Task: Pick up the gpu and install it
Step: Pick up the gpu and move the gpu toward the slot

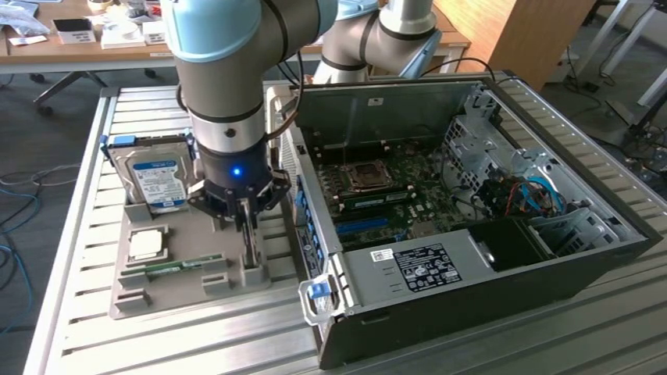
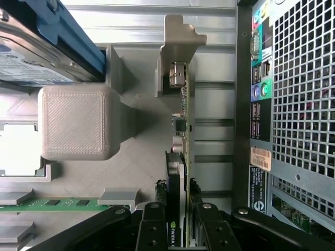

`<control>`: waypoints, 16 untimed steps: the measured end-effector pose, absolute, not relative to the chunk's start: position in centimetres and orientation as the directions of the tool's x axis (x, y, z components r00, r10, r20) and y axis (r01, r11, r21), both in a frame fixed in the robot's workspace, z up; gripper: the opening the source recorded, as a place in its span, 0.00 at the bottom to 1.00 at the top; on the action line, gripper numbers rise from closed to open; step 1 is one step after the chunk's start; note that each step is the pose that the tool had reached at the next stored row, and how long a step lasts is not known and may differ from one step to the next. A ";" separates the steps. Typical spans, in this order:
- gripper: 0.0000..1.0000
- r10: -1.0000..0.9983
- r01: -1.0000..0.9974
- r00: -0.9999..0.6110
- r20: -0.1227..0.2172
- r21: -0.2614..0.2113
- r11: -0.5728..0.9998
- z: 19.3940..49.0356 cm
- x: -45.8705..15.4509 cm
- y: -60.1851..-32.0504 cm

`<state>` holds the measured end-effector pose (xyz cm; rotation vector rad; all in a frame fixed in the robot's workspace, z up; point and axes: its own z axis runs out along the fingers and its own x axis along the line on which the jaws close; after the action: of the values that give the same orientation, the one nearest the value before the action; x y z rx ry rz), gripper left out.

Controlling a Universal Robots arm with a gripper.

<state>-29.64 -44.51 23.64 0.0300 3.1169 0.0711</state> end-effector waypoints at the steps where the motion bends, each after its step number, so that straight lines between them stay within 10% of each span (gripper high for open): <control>1: 0.27 0.020 0.019 -1.000 -0.023 0.046 0.999 23.8 -29.6 -44.5; 16: 0.27 0.020 0.019 -1.000 -0.023 0.056 0.998 26.9 -29.6 -44.5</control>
<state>-29.59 -44.52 26.88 0.0302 3.1166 0.0873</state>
